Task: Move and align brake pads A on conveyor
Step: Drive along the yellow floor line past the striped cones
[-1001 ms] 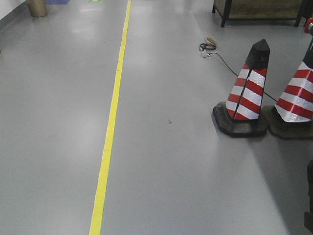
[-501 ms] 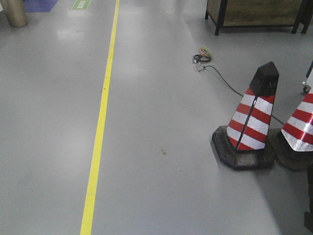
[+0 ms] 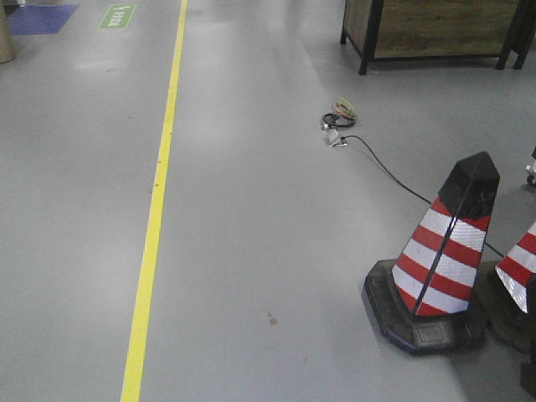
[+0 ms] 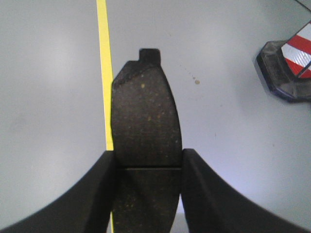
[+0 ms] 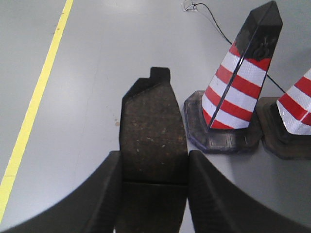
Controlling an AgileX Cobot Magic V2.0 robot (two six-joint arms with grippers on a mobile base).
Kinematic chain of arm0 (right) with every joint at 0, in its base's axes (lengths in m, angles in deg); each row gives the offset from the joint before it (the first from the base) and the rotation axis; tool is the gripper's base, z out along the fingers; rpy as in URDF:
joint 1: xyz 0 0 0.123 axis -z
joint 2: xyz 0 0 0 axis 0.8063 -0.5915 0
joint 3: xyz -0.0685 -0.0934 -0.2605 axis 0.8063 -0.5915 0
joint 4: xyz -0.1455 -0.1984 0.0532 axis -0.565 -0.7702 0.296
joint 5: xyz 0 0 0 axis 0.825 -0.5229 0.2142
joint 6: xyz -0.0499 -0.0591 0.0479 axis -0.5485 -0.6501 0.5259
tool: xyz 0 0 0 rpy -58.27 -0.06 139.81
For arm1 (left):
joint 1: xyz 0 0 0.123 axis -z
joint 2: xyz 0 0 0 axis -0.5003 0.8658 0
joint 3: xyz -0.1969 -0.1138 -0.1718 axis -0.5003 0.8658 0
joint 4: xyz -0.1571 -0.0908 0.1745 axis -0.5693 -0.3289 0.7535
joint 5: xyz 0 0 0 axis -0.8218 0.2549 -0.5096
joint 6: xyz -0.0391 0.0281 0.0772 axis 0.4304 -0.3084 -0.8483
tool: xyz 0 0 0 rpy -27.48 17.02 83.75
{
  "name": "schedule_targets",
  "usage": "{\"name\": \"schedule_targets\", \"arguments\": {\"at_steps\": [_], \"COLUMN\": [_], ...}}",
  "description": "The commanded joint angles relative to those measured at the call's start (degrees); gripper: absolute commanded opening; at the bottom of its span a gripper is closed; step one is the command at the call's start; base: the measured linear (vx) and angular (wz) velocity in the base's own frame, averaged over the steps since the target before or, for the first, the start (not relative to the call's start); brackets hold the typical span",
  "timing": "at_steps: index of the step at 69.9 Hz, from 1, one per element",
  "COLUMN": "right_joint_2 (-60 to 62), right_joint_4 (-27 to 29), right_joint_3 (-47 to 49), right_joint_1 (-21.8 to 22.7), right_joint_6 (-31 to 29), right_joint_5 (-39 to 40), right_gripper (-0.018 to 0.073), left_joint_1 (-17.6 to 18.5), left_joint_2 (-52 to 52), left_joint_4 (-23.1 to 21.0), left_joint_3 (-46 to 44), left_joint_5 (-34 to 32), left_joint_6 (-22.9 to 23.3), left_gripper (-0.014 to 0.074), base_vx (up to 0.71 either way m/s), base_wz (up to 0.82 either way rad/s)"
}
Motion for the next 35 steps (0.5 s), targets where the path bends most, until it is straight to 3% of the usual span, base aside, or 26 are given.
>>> {"name": "schedule_targets", "arguments": {"at_steps": [1, 19, 35], "right_joint_2": [-0.1, -0.1, -0.1], "right_joint_4": [0.0, 0.0, 0.0], "right_joint_3": [1.8, 1.8, 1.8], "right_joint_1": [0.2, 0.2, 0.2], "right_joint_6": [-0.4, -0.4, -0.4], "right_joint_5": [5.1, 5.1, 5.1], "right_gripper": [0.0114, 0.0114, 0.0114], "left_joint_1": [0.3, 0.3, 0.3], "left_joint_2": [-0.2, -0.2, -0.2], "left_joint_4": [-0.7, -0.7, -0.7], "left_joint_3": [-1.7, -1.7, -1.7], "left_joint_5": [-4.1, -4.1, -4.1], "left_joint_6": [0.0, 0.0, 0.0], "left_gripper": [0.0129, 0.0129, 0.0129], "base_vx": [0.53, 0.49, 0.43], "base_wz": [-0.12, -0.26, -0.53]}}
